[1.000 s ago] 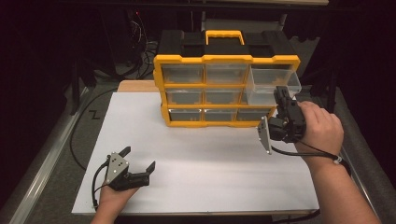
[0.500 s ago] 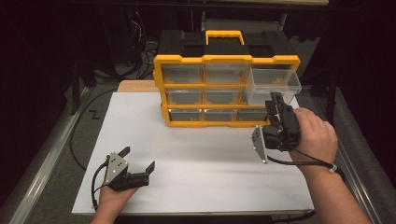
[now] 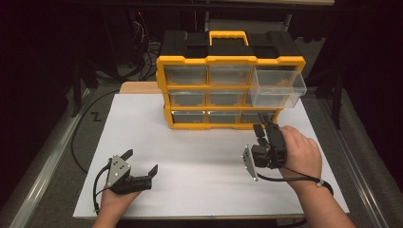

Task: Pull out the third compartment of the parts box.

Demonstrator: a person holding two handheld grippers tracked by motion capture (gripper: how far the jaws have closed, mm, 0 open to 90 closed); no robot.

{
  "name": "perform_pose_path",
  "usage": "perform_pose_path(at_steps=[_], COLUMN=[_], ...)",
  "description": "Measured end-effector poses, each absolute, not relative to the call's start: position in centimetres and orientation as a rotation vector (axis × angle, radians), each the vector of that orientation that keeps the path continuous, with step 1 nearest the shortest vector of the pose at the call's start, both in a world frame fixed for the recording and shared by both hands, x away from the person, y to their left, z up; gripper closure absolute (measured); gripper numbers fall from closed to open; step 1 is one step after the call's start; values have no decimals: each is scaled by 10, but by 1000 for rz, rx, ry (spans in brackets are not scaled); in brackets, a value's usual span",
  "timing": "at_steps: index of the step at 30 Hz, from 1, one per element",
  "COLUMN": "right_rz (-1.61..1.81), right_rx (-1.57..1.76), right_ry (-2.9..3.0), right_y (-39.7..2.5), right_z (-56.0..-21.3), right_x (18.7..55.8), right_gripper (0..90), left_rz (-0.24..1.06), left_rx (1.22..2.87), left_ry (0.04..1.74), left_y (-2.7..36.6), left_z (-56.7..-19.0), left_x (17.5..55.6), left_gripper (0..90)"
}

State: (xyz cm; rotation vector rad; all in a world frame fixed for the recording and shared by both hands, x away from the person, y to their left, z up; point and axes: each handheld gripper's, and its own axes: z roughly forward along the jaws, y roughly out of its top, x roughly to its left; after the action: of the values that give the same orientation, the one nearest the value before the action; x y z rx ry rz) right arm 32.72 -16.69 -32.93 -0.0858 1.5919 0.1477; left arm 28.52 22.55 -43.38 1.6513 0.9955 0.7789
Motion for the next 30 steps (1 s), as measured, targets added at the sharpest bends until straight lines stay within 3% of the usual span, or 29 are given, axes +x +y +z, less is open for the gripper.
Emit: perform_pose_path(at_steps=[22, 30], right_rz=[148, 128], right_rx=[-60, -58], right_ry=[1798, 1813], right_y=[-170, -180], right_z=[-434, -433], right_x=[327, 327], right_gripper=[416, 332], left_rz=[780, 787], left_rx=[1641, 1651], left_ry=[990, 989], left_y=[225, 225], left_z=[-434, -434], left_x=[286, 286], left_gripper=[5, 5])
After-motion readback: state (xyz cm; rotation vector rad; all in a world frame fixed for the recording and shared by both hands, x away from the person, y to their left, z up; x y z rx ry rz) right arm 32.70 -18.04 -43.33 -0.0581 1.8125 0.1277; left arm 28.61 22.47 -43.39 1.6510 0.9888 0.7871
